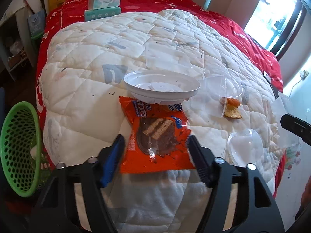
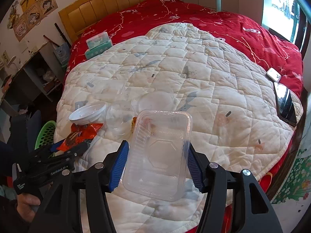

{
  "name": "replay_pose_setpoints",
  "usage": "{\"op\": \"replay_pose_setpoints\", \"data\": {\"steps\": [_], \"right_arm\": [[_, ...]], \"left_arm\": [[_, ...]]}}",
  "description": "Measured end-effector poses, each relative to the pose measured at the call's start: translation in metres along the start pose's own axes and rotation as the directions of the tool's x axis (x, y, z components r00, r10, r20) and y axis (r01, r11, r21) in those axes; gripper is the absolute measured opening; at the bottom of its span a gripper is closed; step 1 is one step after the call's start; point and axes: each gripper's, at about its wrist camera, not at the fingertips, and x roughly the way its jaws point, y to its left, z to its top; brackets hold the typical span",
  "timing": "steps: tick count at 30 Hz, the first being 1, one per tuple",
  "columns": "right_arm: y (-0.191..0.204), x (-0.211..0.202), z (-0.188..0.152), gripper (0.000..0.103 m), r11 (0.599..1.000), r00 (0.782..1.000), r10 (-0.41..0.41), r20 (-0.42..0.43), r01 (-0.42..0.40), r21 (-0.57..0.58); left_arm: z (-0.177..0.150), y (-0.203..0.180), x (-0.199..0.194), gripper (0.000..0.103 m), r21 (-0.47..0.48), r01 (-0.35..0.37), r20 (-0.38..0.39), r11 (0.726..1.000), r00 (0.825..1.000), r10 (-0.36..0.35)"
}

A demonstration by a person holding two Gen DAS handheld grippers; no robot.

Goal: Collect trash
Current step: 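Grasp the orange wafer packet with the left gripper while the right gripper holds the tray, then carry both items to the green basket and open the left gripper over it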

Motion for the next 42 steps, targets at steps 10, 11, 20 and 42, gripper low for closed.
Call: {"op": "replay_pose_setpoints", "data": {"steps": [10, 11, 20, 42], "right_arm": [[0.017, -0.005, -0.003, 0.056, 0.999, 1.000, 0.026, 0.005, -0.026, -0.029], [0.019, -0.006, -0.004, 0.056, 0.999, 1.000, 0.030, 0.007, -0.030, -0.031], [0.044, -0.011, -0.006, 0.056, 0.995, 0.997, 0.077, 0.011, -0.076, -0.062], [0.158, 0.006, -0.010, 0.056, 0.949, 0.974, 0.219, -0.052, -0.225, -0.221]], "left_arm": [[-0.014, 0.011, -0.021, 0.058, -0.009, 0.061, 0.023, 0.998, 0.998, -0.061], [-0.016, 0.013, -0.025, 0.058, -0.012, 0.066, 0.027, 0.998, 0.997, -0.065], [-0.035, 0.042, -0.065, 0.058, -0.056, 0.083, 0.074, 0.995, 0.994, -0.079], [-0.064, 0.199, -0.133, 0.058, -0.339, -0.141, 0.161, 0.930, 0.965, 0.206]]}}
